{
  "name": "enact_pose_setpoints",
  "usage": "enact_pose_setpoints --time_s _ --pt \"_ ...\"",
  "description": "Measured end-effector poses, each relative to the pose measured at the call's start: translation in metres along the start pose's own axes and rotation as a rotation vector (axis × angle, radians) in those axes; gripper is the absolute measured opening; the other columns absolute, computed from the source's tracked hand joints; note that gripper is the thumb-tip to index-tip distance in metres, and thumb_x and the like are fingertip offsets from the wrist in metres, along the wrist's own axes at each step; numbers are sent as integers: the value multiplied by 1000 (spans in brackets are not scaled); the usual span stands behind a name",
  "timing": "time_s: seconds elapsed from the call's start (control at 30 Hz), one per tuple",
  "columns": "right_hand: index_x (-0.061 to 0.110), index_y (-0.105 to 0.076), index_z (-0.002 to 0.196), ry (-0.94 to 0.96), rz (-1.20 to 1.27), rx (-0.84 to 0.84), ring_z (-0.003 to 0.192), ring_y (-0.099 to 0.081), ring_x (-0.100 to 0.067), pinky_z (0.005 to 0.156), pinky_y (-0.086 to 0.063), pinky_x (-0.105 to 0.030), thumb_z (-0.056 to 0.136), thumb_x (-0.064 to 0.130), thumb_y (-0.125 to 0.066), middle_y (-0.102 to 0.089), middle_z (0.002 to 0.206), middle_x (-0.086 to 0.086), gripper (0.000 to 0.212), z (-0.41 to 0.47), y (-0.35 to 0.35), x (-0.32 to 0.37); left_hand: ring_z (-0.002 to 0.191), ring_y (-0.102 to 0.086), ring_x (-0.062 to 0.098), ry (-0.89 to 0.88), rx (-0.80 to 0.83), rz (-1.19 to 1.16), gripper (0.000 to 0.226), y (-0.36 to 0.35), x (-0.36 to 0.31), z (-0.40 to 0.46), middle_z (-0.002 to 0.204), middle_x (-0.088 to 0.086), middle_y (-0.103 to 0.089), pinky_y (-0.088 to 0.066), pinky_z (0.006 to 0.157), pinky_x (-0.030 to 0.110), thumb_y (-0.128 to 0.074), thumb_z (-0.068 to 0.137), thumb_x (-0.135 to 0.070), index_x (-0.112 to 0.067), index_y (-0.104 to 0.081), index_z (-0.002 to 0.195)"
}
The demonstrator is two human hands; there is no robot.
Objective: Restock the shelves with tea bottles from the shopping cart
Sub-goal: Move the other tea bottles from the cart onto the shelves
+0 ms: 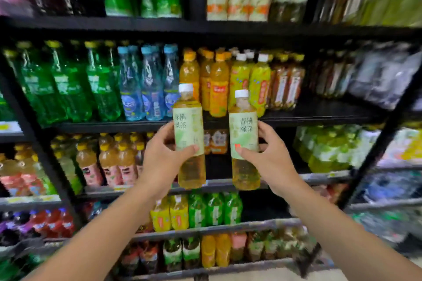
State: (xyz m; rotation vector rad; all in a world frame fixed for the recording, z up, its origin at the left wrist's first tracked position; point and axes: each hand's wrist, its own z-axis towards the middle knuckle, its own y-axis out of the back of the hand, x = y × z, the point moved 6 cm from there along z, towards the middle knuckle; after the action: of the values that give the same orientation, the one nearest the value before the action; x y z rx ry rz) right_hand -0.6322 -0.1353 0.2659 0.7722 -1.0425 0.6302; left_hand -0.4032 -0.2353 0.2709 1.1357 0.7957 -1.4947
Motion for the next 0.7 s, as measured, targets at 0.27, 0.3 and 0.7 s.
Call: enact_pose_setpoints --time_s 0.27,0.3,0.7 --pt "34 -55 138 194 21 -185 106 -70 -9 92 -60 -42 83 19 -83 -70 120 16 64 68 106 86 83 -68 -6 -216 140 -58 57 -88 -118 86 107 -14 -70 -55 66 15 -86 78 -8 -29 -62 125" --pt "34 -55 139 221 1 -199 106 -70 -8 92 -60 -41 83 20 -83 -69 120 17 65 76 115 97 79 -66 -9 -247 151 -67 56 -98 -130 96 108 -13 -69 -53 64 12 -85 79 -7 -31 -61 123" --pt "31 -52 141 498 -57 -371 105 -67 2 78 -58 -18 87 20 -79 -67 124 17 62 190 187 192 94 -67 -5 -518 296 -187 66 -181 -231 212 118 -18 -65 -56 66 13 -82 84 -18 -31 -53 141"
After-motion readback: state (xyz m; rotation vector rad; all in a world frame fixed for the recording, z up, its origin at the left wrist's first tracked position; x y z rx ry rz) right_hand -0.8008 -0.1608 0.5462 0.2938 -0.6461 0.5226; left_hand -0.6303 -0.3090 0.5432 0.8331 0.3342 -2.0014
